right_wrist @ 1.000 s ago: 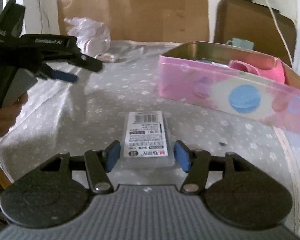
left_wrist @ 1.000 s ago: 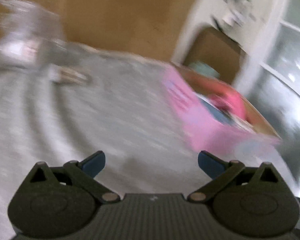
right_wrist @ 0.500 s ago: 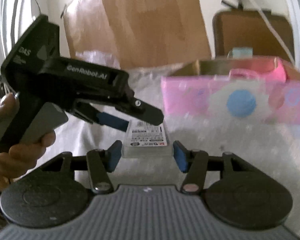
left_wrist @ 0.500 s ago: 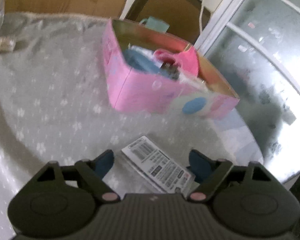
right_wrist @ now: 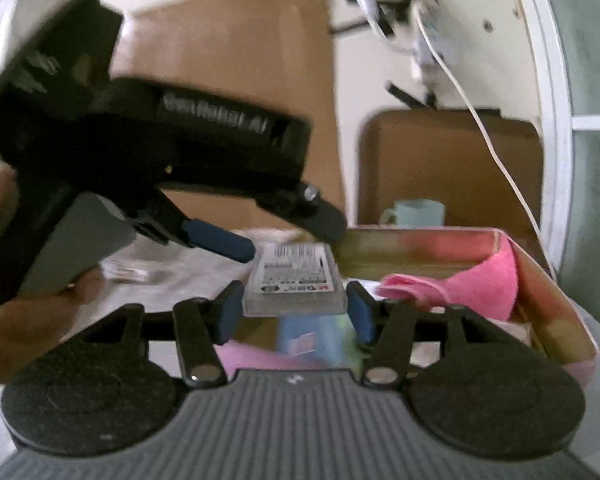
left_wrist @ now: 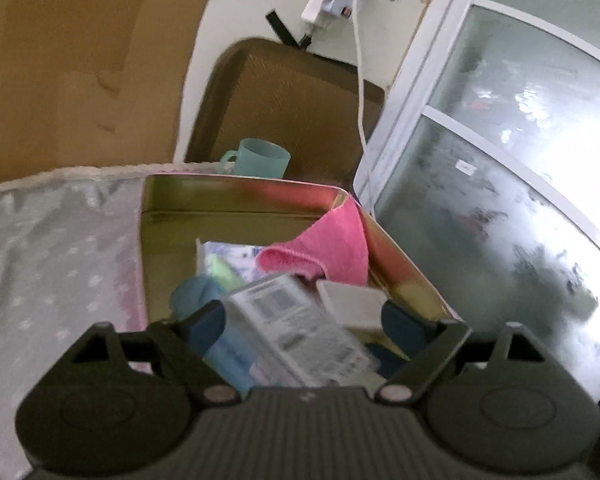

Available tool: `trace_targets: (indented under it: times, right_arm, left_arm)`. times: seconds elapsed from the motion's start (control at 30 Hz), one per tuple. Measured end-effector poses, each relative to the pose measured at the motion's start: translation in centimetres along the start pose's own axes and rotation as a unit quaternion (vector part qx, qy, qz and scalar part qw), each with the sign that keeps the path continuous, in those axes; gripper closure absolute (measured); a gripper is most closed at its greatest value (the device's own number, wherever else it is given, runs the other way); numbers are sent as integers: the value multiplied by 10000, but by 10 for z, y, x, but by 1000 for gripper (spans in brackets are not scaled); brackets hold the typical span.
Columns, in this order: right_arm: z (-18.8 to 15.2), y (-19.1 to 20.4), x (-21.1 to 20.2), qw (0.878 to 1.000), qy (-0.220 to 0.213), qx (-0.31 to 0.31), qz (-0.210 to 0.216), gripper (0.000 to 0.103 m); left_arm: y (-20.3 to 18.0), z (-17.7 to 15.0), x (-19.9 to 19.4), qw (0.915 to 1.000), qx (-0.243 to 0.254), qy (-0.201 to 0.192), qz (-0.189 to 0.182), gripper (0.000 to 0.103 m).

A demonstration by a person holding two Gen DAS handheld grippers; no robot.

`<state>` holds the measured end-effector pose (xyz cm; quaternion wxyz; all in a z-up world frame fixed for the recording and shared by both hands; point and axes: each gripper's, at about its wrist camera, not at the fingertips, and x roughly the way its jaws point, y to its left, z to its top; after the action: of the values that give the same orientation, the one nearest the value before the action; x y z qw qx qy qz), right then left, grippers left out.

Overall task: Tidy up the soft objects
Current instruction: 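Carry the label packet over the pink tin and open the right gripper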

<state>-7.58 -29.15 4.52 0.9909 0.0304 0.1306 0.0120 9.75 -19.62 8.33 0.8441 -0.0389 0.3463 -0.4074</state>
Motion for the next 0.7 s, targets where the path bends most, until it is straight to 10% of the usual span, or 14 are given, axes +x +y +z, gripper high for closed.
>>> trace_targets:
  times: [0.2, 0.7]
  right_arm:
    - [3, -15, 66, 9958, 625, 20, -664, 44]
    - [-24, -10, -49, 9931, -260, 862, -745, 43]
  left_arm:
    - [9, 13, 43, 9956, 145, 65, 926, 2]
    - [0, -43, -33, 9930, 248, -309, 1111, 1]
